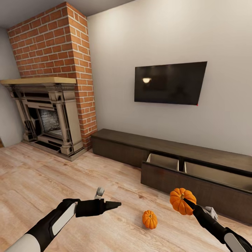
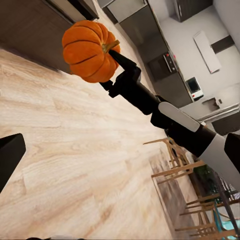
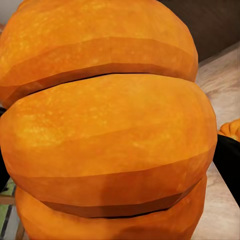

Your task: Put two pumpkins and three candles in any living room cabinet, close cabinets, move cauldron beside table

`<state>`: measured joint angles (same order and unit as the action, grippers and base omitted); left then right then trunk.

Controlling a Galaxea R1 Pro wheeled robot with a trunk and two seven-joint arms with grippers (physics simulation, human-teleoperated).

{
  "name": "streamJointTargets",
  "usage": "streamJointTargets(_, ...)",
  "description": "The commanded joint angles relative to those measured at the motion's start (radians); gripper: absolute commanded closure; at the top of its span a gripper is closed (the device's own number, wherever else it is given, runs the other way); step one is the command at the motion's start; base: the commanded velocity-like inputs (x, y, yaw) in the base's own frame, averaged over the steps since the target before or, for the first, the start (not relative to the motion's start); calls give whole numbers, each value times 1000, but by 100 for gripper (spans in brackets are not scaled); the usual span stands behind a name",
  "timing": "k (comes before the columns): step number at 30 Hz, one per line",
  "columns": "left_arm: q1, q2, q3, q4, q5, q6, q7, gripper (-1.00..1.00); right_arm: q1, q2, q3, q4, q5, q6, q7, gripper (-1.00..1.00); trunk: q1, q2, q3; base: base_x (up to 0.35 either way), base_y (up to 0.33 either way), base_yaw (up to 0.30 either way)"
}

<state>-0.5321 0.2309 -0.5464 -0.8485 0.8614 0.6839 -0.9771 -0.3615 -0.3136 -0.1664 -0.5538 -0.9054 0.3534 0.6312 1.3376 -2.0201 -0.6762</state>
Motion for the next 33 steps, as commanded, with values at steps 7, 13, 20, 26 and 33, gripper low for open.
streamJointTargets(7, -3, -22, -4, 130, 7, 6, -1, -100, -1, -3, -3, 0, -7, 9, 6, 100, -27, 49, 10, 0, 0, 0)
streamJointTargets(13, -44, -107, 1, 308, -81, -34, 13, -100, -1, -4, -5, 0, -7, 9, 10, 100, -50, 91, 20, 0, 0, 0)
streamJointTargets(20, -168, -134, 5, 491, -117, -146, 157, -100, -1, -5, -7, 0, -8, 9, 11, 100, -77, 140, 31, 0, 0, 0)
streamJointTargets(26, -206, -147, 8, 526, -119, -225, 350, -100, -1, -4, -10, -2, -9, 7, 16, 100, -100, 182, 41, 0, 0, 0)
streamJointTargets(33, -227, -167, 11, 550, -121, -284, 487, -100, -1, -3, -13, -3, -10, 7, 19, 100, -127, 231, 52, 0, 0, 0)
